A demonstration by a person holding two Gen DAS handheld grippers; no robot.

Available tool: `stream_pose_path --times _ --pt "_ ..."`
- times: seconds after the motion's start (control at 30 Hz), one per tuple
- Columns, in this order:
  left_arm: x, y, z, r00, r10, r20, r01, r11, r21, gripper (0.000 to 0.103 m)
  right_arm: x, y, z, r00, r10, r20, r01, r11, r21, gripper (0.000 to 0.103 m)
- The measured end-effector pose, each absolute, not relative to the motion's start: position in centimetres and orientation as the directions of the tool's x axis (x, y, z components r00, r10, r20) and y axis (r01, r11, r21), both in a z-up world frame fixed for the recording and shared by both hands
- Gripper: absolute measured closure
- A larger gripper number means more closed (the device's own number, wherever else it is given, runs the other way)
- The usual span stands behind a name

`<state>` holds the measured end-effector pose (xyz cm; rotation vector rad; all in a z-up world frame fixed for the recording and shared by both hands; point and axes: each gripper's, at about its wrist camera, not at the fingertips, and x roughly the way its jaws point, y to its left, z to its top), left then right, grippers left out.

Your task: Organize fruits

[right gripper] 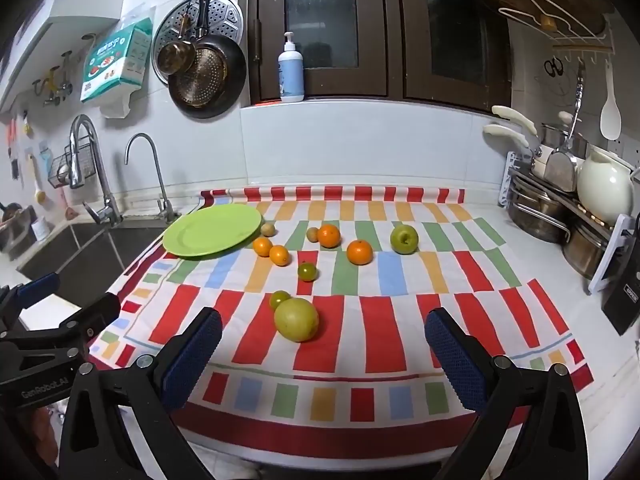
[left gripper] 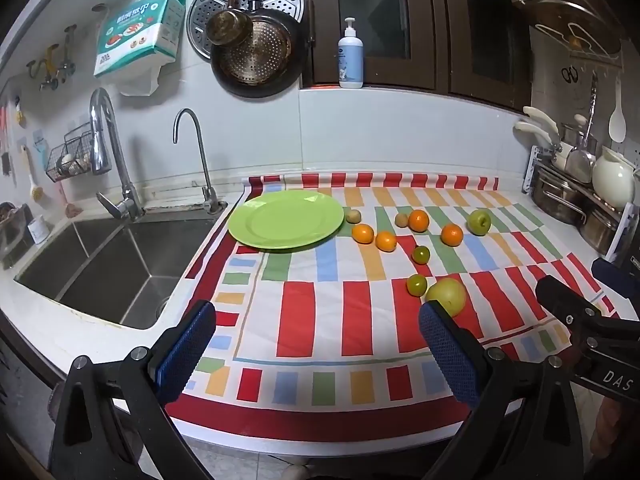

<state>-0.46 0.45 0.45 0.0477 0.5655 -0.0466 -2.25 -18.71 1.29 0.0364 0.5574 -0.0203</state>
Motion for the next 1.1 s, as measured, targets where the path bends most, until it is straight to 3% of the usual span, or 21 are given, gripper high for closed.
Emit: stream_pose_path --times 1.1 --pt "-0.17 0.02 0.65 0.845 -0.025 -0.533 0.053 0.998 0.037 0.0 -2.34 -18.92 1.5 0.853 -0.003 -0.522 0.024 0.999 0.032 0.001"
